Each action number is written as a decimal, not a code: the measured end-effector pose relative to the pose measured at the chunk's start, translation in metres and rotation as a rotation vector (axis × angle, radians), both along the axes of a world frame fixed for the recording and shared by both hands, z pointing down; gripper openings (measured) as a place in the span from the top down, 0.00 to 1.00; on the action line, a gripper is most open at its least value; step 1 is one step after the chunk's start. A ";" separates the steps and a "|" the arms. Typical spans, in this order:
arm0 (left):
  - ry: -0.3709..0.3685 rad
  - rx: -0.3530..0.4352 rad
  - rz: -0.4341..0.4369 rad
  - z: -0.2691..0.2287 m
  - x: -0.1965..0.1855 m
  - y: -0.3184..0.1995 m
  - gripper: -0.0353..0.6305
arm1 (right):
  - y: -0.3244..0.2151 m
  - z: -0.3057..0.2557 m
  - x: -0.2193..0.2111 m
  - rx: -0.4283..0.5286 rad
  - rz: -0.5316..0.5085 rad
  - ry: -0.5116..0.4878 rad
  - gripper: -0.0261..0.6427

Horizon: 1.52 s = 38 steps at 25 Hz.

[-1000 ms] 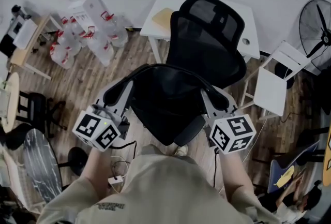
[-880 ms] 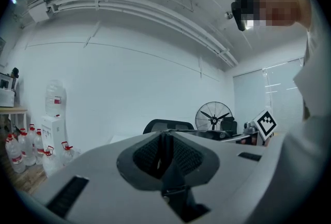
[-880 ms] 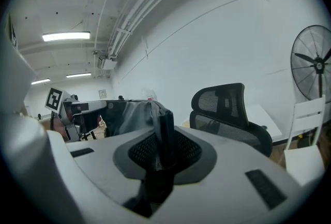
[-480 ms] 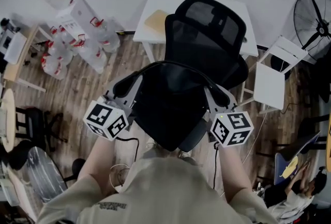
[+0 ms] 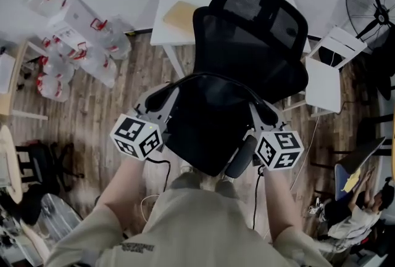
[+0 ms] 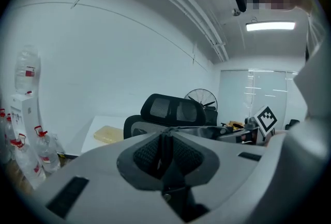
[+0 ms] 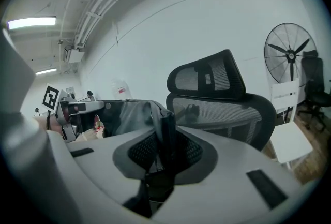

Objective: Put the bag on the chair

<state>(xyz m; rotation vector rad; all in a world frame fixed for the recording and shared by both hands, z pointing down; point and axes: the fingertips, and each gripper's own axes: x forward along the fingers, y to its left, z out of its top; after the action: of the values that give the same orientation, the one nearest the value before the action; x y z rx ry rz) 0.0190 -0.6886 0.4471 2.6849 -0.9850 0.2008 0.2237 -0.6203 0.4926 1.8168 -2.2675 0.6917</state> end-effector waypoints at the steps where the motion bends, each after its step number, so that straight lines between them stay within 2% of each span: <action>1: -0.002 -0.006 0.008 0.008 0.000 -0.005 0.85 | -0.003 0.007 0.000 -0.009 0.012 -0.002 0.83; 8: 0.003 -0.105 0.002 0.069 -0.010 -0.040 0.85 | -0.020 0.057 -0.015 -0.048 0.040 0.002 0.83; 14: -0.030 -0.153 0.020 0.124 -0.009 -0.053 0.85 | -0.025 0.109 -0.017 -0.082 0.048 0.004 0.83; 26: -0.100 -0.312 0.032 0.246 -0.017 -0.056 0.85 | -0.021 0.231 -0.026 -0.237 0.055 0.009 0.83; 32: -0.146 -0.415 -0.001 0.311 -0.034 -0.047 0.85 | -0.013 0.291 -0.040 -0.310 0.068 -0.020 0.82; 38: -0.182 -0.444 -0.018 0.359 -0.043 -0.044 0.85 | -0.007 0.345 -0.050 -0.377 0.057 -0.033 0.82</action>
<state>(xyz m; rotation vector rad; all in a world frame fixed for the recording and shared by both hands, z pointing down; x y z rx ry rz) -0.0240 -0.7326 0.8058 2.2798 -0.8895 0.5943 0.1739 -0.6273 0.8373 1.7002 -1.9421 1.0819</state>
